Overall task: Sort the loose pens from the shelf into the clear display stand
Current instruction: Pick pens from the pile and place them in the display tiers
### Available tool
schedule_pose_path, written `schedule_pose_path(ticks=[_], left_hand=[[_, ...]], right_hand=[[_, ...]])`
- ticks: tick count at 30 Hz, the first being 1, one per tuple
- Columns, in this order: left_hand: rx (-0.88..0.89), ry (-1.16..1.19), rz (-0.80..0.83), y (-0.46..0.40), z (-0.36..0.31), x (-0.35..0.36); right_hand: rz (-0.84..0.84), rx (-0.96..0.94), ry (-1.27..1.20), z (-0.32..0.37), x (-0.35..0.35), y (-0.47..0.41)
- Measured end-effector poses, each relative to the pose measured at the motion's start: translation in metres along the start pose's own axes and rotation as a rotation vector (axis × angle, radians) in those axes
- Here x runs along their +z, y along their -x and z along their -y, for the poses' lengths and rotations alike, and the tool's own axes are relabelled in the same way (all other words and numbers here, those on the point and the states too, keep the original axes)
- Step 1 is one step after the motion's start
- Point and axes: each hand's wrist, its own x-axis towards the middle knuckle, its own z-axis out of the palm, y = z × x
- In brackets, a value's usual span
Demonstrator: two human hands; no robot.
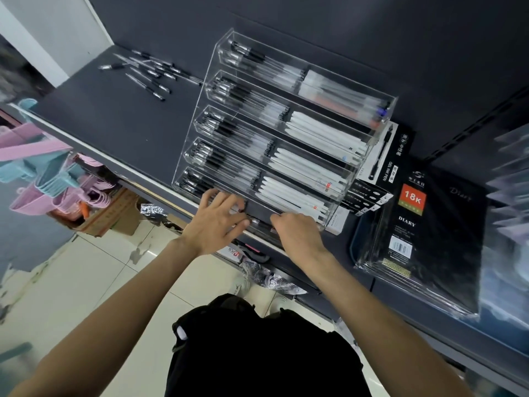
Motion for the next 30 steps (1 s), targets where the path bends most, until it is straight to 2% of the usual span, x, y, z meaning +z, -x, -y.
schedule_pose_path(ticks=[10, 16, 24, 30], left_hand=[[0.143, -0.013, 0.027, -0.018, 0.02, -0.009], [0.145, 0.143, -0.016, -0.008, 0.03, -0.002], [0.133, 0.14, -0.047, -0.007, 0.029, -0.002], [0.086, 0.203, -0.061, 0.01, 0.03, -0.007]], right_hand=[[0.013, 0.042, 0.0, 0.002, -0.003, 0.0], [0.037, 0.003, -0.053, 0.001, -0.002, -0.001], [0.07, 0.0, -0.019, 0.001, -0.001, 0.002], [-0.03, -0.017, -0.084, 0.001, 0.0, 0.012]])
